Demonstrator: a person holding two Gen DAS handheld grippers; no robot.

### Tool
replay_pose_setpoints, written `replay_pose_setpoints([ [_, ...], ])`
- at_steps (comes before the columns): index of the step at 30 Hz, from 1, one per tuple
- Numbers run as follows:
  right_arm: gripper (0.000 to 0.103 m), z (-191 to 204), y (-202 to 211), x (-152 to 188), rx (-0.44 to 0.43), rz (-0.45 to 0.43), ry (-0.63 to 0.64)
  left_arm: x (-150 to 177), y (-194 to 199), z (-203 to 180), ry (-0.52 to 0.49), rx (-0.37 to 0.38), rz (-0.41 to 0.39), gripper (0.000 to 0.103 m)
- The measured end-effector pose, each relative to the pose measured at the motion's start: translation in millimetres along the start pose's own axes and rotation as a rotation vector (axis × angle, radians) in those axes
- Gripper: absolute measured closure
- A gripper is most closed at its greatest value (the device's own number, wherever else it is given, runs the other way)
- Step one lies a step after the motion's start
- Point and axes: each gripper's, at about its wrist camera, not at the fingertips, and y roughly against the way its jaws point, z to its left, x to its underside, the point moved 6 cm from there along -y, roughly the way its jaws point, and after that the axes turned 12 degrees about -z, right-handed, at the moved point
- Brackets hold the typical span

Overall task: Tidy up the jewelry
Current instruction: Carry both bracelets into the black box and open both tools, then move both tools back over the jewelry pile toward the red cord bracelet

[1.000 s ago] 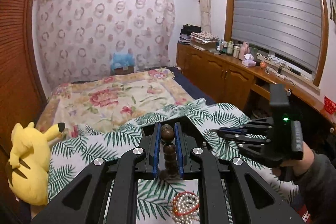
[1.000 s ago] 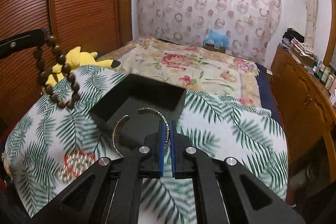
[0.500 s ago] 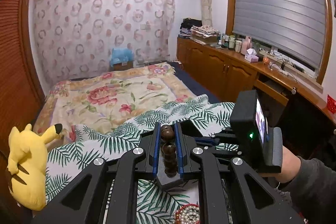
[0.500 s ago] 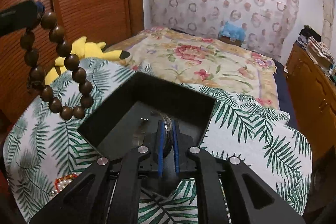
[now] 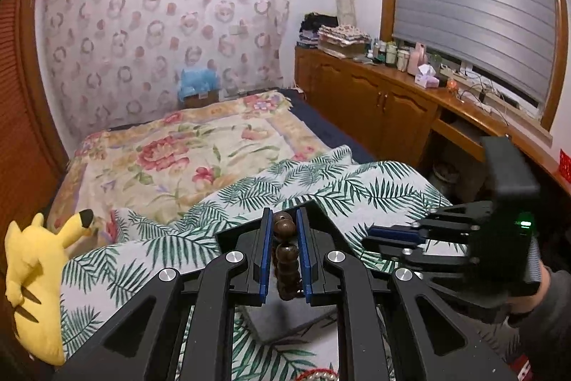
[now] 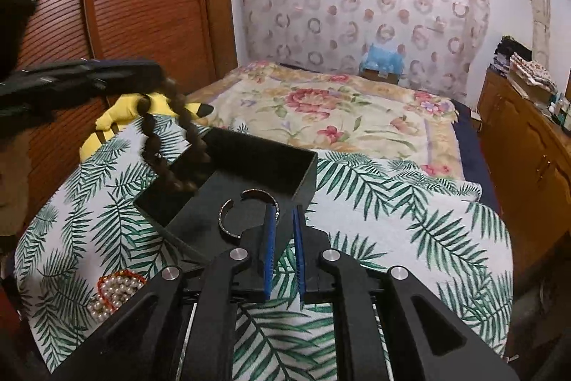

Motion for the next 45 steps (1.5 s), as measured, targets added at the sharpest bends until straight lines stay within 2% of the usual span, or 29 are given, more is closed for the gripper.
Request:
replay_pose_setpoints([
  [13, 0.092, -14.9, 21.0, 6.3, 0.017, -0.015, 0.000, 13.2, -37.8, -8.2, 0.012, 0.034, 0.068, 0.091],
  [16, 0.092, -13.0, 19.6, 8.7, 0.019, -0.011, 0.000, 26.7, -47.3, 4.6, 0.025, -0.007, 0.103, 0.078],
  [18, 0.092, -11.6, 21.0, 9.7, 0.019, -0.011, 0.003, 35.3, -47.8, 11.8, 0.026, -0.023, 0.124, 0.078],
  [22, 0.092, -6.8, 26.9, 14.0, 0.014, -0.018, 0.005, 43.9, -31.7, 24.5, 0.030, -0.048, 0.108, 0.063],
  [27, 0.092, 3.2, 32.9, 24.3, 0.002, -0.011, -0.007, 56.7, -5.8, 26.0, 0.005, -0.064, 0.088, 0.061],
  [31, 0.092, 16.8, 38.2, 36.6, -0.015, 0.001, -0.004, 75.8, 15.3, 23.2, 0.013, -0.055, 0.086, 0.056],
  [36, 0.091, 34.8, 43.2, 54.3, -0.045, 0.028, -0.002, 101.0, 37.1, 20.8, 0.045, -0.035, 0.092, 0.055],
  [37, 0.089, 37.2, 43.8, 56.9, -0.052, 0.031, -0.003, 107.1, 41.7, 20.2, 0.060, -0.026, 0.096, 0.055],
  [39, 0.080, 43.9, 45.8, 62.9, -0.065, 0.039, -0.009, 118.9, 50.4, 21.5, 0.084, -0.022, 0.104, 0.055],
  [45, 0.075, 60.1, 55.8, 77.9, -0.076, 0.048, -0.013, 142.4, 70.9, 25.7, 0.131, -0.030, 0.118, 0.054],
])
